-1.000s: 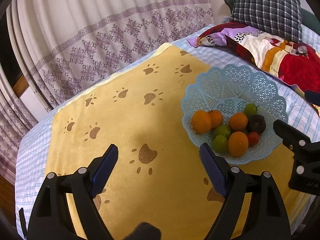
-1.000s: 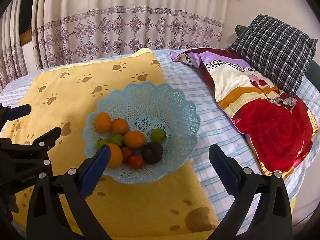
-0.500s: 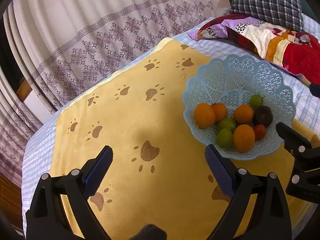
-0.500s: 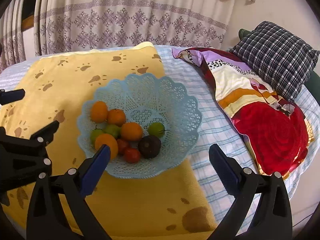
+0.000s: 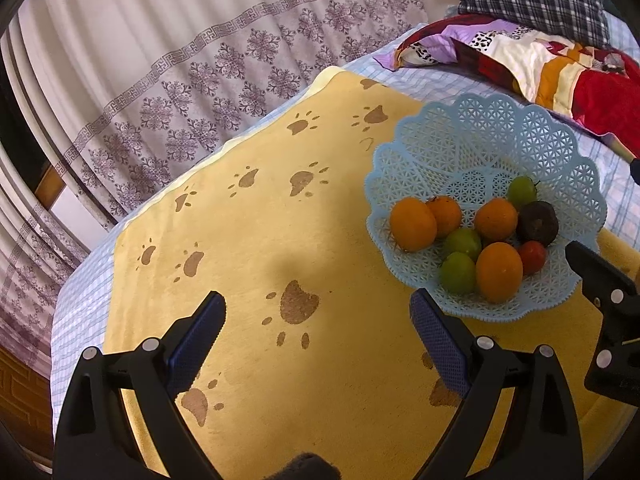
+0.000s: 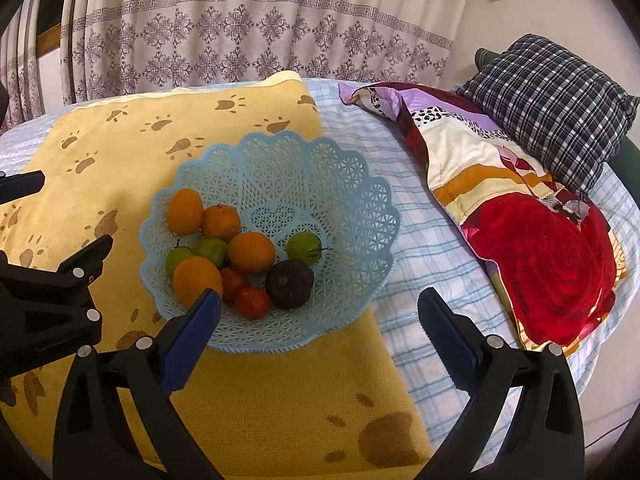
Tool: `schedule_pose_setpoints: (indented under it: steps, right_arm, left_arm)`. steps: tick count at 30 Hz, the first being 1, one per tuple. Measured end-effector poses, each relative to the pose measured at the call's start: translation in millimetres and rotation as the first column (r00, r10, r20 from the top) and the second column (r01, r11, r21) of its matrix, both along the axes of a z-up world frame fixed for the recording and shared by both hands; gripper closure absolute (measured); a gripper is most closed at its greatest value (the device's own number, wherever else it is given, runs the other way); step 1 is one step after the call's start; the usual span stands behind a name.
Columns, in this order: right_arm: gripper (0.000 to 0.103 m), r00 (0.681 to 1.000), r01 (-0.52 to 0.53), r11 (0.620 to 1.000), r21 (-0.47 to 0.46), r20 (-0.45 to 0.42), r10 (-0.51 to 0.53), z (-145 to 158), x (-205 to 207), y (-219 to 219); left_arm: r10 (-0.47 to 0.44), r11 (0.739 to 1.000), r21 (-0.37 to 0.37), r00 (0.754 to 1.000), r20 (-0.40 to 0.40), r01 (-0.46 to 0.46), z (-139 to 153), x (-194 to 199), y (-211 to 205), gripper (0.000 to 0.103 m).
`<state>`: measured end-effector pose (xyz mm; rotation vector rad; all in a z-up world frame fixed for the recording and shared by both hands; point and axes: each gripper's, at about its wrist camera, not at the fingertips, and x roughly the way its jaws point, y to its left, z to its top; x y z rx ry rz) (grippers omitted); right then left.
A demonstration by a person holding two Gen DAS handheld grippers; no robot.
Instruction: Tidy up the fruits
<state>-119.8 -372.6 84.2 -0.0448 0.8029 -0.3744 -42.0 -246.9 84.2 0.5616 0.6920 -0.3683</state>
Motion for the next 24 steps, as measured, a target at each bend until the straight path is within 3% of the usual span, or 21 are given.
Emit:
schedule_pose_setpoints:
  steps: [24]
  right_arm:
    - [0.003,1.000,0.009,1.000,0.006,-0.002,-0.009,-2.6,0.1,-4.0]
  left_arm:
    - [-0.023,1.000,-0.013,1.000,-0.021,0.023,-1.5,1.5,-7.7,0.011]
